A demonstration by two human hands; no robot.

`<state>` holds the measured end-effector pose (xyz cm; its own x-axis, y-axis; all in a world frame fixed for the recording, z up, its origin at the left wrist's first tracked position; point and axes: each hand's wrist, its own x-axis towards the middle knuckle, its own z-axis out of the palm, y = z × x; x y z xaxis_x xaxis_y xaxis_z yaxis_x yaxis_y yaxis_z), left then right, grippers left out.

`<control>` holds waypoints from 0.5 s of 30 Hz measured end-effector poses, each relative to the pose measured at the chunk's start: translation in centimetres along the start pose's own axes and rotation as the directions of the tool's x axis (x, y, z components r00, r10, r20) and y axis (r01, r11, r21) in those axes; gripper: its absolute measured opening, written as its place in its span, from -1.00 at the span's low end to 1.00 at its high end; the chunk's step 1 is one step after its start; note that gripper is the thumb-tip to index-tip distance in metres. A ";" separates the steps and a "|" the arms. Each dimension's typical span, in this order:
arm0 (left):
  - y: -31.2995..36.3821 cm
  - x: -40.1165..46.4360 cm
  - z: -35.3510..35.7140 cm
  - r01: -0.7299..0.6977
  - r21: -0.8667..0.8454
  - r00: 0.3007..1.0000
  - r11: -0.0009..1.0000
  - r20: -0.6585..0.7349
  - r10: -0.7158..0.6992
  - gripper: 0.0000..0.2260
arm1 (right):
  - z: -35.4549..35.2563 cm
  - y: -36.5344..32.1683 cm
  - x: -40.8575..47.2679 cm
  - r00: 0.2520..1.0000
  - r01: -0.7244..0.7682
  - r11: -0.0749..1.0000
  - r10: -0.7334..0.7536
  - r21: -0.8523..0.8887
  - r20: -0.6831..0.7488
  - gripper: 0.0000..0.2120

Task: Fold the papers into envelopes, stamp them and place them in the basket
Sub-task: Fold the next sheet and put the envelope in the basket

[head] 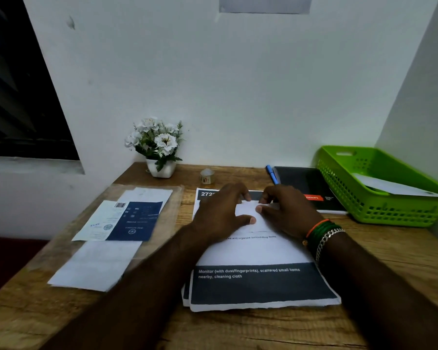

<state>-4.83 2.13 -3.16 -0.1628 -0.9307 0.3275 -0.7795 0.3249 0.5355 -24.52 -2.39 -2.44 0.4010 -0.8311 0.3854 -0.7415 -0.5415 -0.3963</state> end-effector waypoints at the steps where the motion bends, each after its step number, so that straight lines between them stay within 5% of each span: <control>1: 0.2 0.0 0.1 -0.028 -0.006 0.999 1.000 -0.022 0.028 -0.71 | 0.0 -0.1 0.0 1.000 0.003 0.999 -0.003 0.032 -0.023 -0.87; 6: 0.8 0.7 -0.4 -0.017 -0.033 0.988 0.999 -0.152 0.012 -0.98 | -0.3 -0.2 -0.1 0.996 0.034 0.980 -0.018 0.198 -0.083 -0.90; 15: -2.6 0.9 -4.8 0.190 0.178 0.970 0.966 -0.183 -0.157 -0.91 | -1.5 1.1 0.1 0.986 -0.004 0.962 0.049 0.274 -0.158 -0.90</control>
<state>-0.07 1.27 -0.52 0.0750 -0.9235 0.3762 -0.8913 0.1071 0.4406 -26.06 -2.88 -1.62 0.2742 -0.8262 0.4922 -0.5672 -0.5522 -0.6110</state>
